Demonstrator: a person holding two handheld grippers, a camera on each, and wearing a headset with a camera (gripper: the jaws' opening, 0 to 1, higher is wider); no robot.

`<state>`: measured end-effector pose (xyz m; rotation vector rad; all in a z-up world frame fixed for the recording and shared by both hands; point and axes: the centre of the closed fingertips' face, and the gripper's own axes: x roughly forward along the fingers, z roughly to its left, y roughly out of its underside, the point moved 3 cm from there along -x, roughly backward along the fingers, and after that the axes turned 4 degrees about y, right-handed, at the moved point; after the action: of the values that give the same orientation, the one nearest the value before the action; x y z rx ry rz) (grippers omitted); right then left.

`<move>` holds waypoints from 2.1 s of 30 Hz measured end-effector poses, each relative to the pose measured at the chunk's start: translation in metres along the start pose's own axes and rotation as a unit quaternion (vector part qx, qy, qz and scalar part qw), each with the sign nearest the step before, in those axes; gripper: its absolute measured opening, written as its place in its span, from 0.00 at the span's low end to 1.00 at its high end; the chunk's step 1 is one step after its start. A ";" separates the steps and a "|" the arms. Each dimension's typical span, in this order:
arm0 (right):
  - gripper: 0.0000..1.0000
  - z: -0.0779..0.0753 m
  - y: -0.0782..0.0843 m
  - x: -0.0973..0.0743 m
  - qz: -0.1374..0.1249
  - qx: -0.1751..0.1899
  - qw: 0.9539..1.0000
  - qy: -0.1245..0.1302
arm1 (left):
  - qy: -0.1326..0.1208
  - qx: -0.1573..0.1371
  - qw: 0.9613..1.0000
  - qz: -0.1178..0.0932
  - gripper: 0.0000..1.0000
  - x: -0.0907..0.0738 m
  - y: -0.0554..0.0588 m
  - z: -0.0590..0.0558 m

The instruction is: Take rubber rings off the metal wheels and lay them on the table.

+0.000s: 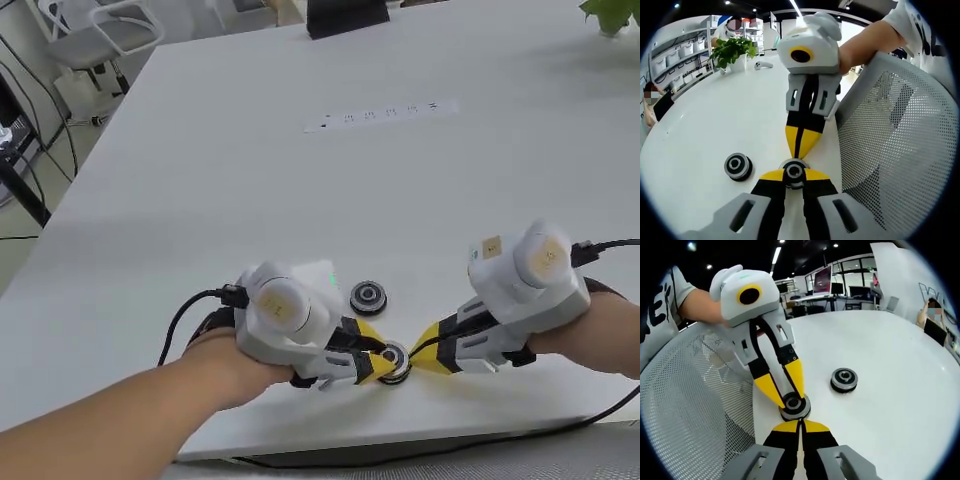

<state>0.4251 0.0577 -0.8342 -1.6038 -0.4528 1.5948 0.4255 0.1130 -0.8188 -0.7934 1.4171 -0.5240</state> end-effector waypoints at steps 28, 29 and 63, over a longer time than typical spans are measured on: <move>0.00 -0.003 -0.005 -0.008 -0.031 0.153 0.988 -0.017 | -0.005 -0.004 1.000 0.001 0.07 0.001 -0.001 0.000; 0.00 -0.003 -0.005 -0.008 -0.031 0.153 0.988 -0.017 | -0.005 -0.004 1.000 0.002 0.07 0.001 -0.001 0.000; 0.00 0.004 -0.015 -0.006 -0.034 0.166 0.985 -0.025 | -0.005 -0.014 1.000 0.001 0.07 0.000 0.000 0.000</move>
<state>0.4247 0.0634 -0.8187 -1.2862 -0.2473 1.5671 0.4260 0.1126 -0.8187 -0.8154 1.4180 -0.4995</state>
